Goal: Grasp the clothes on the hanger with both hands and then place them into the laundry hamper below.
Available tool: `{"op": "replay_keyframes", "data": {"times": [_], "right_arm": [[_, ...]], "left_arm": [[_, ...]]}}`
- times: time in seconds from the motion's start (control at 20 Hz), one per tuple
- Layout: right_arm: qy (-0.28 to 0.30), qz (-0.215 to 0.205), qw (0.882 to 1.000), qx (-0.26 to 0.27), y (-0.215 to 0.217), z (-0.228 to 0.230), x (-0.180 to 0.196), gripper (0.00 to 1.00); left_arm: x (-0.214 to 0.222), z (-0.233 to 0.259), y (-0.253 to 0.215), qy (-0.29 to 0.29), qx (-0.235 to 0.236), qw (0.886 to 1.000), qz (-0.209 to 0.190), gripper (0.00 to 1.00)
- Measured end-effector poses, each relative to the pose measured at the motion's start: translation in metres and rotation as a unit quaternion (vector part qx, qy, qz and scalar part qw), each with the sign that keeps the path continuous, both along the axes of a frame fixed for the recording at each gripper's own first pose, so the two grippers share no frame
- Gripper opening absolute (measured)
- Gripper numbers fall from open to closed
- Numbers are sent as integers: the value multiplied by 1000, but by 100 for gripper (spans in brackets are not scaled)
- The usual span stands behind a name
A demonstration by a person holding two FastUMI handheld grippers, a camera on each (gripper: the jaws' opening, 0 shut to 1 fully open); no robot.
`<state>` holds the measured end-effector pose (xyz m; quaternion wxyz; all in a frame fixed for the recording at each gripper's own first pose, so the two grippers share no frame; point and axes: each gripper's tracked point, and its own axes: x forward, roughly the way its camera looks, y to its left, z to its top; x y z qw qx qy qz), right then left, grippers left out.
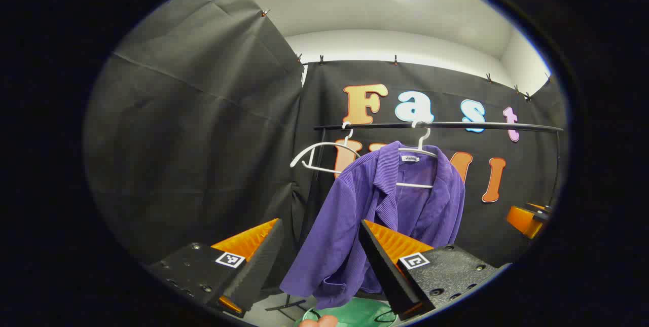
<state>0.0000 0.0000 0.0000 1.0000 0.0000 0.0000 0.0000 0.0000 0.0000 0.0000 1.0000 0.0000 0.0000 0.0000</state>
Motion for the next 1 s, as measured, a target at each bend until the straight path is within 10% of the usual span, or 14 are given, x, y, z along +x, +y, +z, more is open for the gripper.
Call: {"op": "replay_keyframes", "data": {"times": [1.0], "right_arm": [[-8,-13,1000,6,-18,0,-1,90]], "left_arm": [[-3,4,3,-8,5,1000,14,92]]}}
